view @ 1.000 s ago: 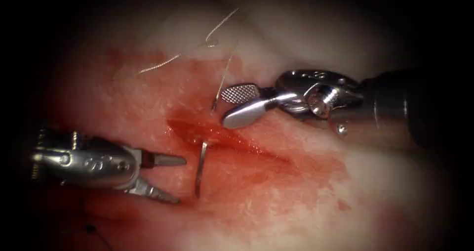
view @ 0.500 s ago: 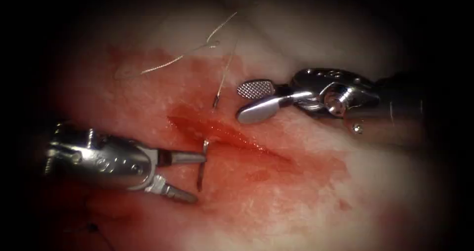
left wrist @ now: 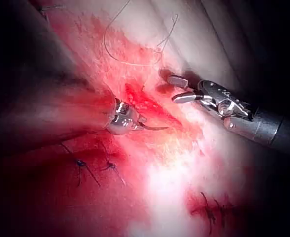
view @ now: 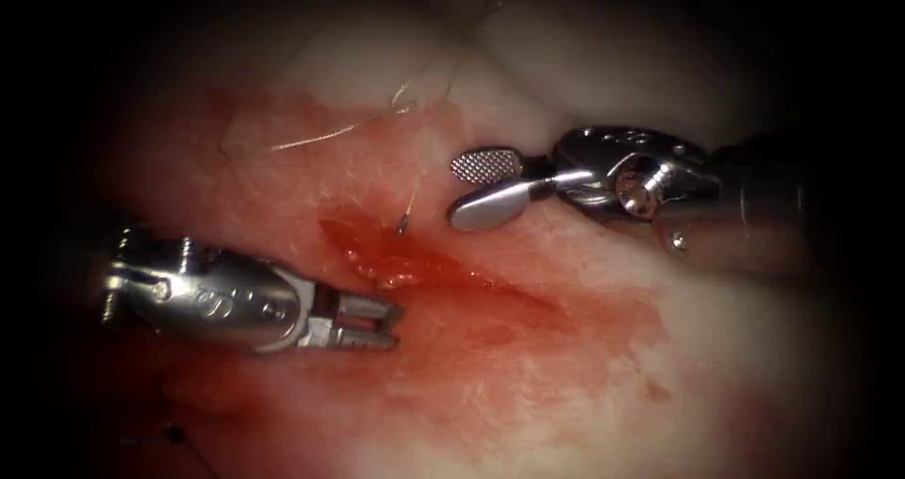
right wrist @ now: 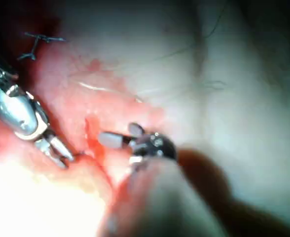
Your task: Wound Closure
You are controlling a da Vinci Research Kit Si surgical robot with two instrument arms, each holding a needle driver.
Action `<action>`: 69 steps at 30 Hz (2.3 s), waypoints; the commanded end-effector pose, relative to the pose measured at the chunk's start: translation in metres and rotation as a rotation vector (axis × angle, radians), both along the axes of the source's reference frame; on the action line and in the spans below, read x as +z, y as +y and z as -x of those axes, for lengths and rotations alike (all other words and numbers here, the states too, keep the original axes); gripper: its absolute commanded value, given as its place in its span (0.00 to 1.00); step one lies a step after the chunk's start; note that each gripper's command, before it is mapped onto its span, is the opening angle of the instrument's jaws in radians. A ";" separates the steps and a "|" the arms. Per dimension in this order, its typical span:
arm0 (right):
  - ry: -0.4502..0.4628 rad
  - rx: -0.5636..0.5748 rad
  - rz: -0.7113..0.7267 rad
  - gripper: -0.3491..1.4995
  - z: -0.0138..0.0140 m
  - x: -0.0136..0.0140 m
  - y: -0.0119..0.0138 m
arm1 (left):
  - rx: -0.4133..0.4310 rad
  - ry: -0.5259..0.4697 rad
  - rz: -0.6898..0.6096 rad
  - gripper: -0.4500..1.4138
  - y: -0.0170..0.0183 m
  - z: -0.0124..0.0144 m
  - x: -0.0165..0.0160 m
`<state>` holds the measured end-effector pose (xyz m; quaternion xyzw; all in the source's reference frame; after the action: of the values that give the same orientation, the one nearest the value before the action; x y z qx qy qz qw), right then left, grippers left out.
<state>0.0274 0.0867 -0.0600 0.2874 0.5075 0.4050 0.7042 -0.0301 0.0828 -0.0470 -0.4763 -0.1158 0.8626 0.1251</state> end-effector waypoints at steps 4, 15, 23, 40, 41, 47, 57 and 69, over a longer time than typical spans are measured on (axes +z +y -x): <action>0.002 0.000 0.001 0.83 -0.0007 0.0005 0.0000 | -0.025 -0.020 -0.123 0.05 -0.0009 0.0009 -0.0014; 0.003 0.000 0.001 0.83 -0.0008 0.0004 -0.0001 | -0.059 -0.173 -0.661 0.05 -0.0016 0.0006 -0.0061; 0.018 -0.018 -0.005 0.83 -0.0008 0.0001 -0.0005 | -0.022 -0.207 -0.528 0.05 0.0004 0.0003 -0.0084; 0.021 -0.021 -0.005 0.82 -0.0008 0.0000 -0.0007 | -0.045 -0.255 0.334 0.05 0.0095 -0.0002 -0.0140; 0.021 -0.022 -0.006 0.82 -0.0007 -0.0001 -0.0007 | -0.075 -0.246 0.368 0.05 0.0102 -0.0005 -0.0143; 0.034 -0.004 -0.104 0.82 0.0003 -0.0023 -0.0005 | -0.150 -0.181 0.422 0.05 0.0101 -0.0011 -0.0142; 0.045 0.059 -0.320 0.79 -0.0003 -0.0097 -0.0005 | -0.196 -0.086 0.470 0.05 0.0064 -0.0004 -0.0115; 0.019 0.229 -0.612 0.77 -0.0029 -0.0111 -0.0006 | -0.228 0.083 0.641 0.05 0.0034 0.0003 -0.0106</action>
<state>0.0295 0.0860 -0.0715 0.4278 0.3918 0.6252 0.5221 -0.0298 0.0864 -0.0581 -0.4570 0.2315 0.8562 0.0670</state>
